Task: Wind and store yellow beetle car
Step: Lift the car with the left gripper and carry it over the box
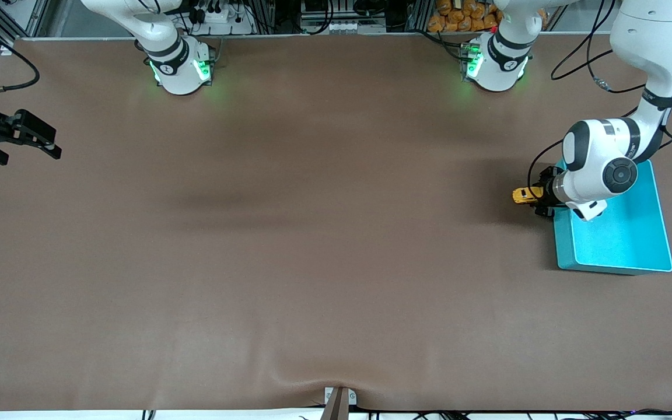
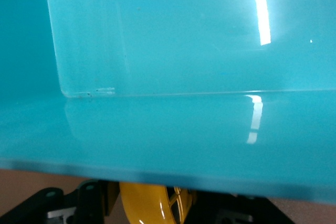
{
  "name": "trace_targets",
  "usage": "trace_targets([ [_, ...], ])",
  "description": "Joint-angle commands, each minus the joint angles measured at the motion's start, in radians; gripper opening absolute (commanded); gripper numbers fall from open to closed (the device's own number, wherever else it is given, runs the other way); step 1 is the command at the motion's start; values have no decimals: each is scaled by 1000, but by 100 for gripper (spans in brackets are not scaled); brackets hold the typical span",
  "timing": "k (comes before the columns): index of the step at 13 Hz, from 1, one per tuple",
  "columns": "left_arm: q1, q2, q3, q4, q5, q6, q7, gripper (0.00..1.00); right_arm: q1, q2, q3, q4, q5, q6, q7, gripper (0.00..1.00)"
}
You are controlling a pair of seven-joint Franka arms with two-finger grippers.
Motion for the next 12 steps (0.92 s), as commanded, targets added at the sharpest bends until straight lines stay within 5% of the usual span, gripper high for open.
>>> trace_targets([
  [1, 0, -27, -4, -23, 29, 15, -24, 37, 44, -3, -46, -1, -8, -6, -8, 100],
  [3, -3, -30, -6, -23, 29, 14, -24, 19, 75, -3, -82, -1, -8, -9, -8, 100],
  [12, -40, -76, -52, 100, 26, -150, -24, 2, 77, -1, -82, 0, -8, -2, -8, 100],
])
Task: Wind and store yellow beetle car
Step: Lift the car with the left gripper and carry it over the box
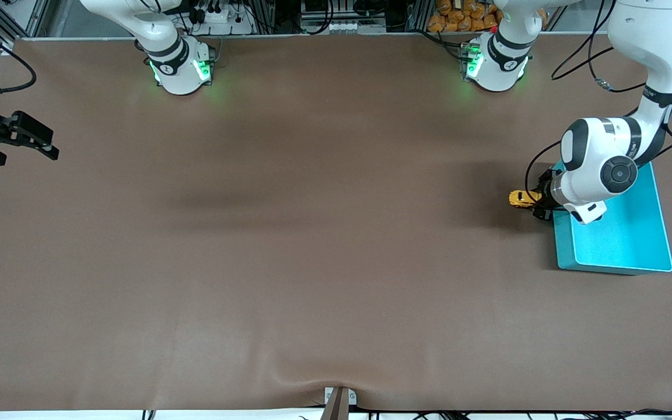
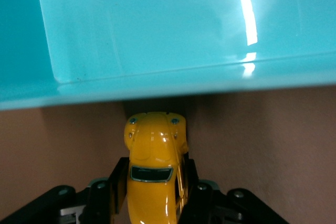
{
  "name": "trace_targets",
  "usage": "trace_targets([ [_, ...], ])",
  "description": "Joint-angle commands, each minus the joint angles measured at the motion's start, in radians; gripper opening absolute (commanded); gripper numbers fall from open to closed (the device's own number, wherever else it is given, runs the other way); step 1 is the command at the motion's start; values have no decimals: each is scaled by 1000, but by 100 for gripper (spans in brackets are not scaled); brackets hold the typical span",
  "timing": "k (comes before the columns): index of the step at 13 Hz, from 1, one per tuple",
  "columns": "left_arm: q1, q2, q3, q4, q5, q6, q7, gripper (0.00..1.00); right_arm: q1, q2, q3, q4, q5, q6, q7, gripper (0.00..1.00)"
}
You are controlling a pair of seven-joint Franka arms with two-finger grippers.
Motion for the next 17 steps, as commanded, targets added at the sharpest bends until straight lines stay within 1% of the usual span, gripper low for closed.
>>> trace_targets([
  [1, -4, -38, -29, 77, 27, -125, -22, 0, 23, -3, -18, 0, -8, 2, -7, 100],
  [4, -4, -46, -30, 223, 22, -285, -4, 0, 23, -2, -18, 0, -8, -3, -6, 100],
  [5, -2, -46, -30, 257, 22, -309, 19, 0, 23, -2, -17, 0, -6, -4, -6, 100],
  [8, 13, -44, -27, 330, 24, -360, 216, 0, 23, -2, -15, 0, -6, -6, -7, 100],
  [11, 68, -46, -23, 355, 31, -382, 468, 0, 23, -2, -17, 0, -6, -7, -7, 100],
  [12, 94, -43, -24, 363, 53, -382, 544, 0, 23, -2, -15, 0, -6, -7, -7, 100],
  [15, 156, -26, -26, 364, 171, -351, 793, 0, 22, 0, -15, 0, -6, -7, -7, 100],
  [17, 187, -7, -26, 358, 212, -288, 902, 0, 22, 1, -15, 0, -5, -6, -7, 100],
])
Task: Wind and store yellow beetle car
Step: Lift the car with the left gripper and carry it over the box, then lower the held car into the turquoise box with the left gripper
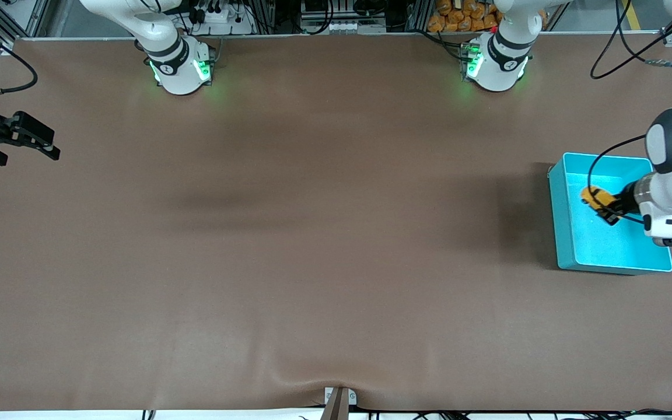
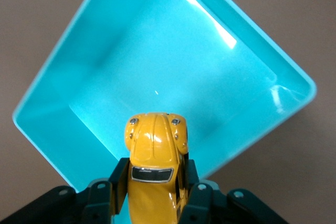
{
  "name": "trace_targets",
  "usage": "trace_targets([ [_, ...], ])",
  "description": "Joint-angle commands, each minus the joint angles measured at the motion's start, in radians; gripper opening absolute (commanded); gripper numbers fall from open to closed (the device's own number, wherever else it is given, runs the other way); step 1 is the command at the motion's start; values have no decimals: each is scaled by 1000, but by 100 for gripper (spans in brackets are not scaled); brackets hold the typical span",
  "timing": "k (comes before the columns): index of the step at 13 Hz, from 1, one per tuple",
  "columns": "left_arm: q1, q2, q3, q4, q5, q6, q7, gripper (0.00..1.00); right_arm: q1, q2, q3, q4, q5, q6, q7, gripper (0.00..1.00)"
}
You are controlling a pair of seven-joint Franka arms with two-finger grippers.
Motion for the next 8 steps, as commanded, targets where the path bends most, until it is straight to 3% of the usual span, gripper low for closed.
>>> trace_targets([
  [1, 42, 42, -11, 14, 47, 73, 130, 0, 19, 1, -15, 0, -3, -3, -7, 100],
  [8, 109, 134, -12, -14, 48, 231, 459, 0, 22, 5, -15, 0, -5, 3, -6, 100],
])
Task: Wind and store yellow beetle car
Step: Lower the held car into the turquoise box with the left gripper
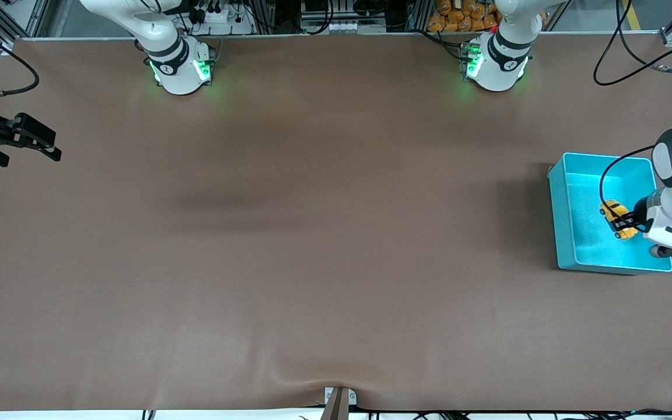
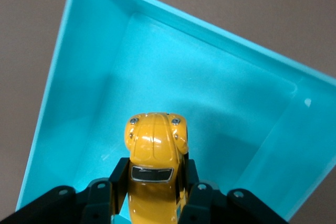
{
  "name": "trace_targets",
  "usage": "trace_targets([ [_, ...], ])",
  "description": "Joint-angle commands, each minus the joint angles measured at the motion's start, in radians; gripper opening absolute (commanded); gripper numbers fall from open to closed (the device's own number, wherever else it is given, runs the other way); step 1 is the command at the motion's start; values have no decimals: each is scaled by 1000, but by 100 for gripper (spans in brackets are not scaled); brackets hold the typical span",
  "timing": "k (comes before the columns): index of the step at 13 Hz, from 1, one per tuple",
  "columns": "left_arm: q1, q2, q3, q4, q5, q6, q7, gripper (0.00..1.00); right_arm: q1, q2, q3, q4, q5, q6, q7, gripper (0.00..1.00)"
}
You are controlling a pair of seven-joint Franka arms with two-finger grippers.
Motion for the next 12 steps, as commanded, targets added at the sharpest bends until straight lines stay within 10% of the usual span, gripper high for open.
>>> trace_targets([
  [1, 37, 33, -12, -8, 23, 47, 133, 0, 21, 1, -15, 1, -5, 1, -6, 100],
  [12, 77, 108, -12, -28, 23, 122, 231, 6, 21, 5, -15, 0, -3, -8, 2, 100],
])
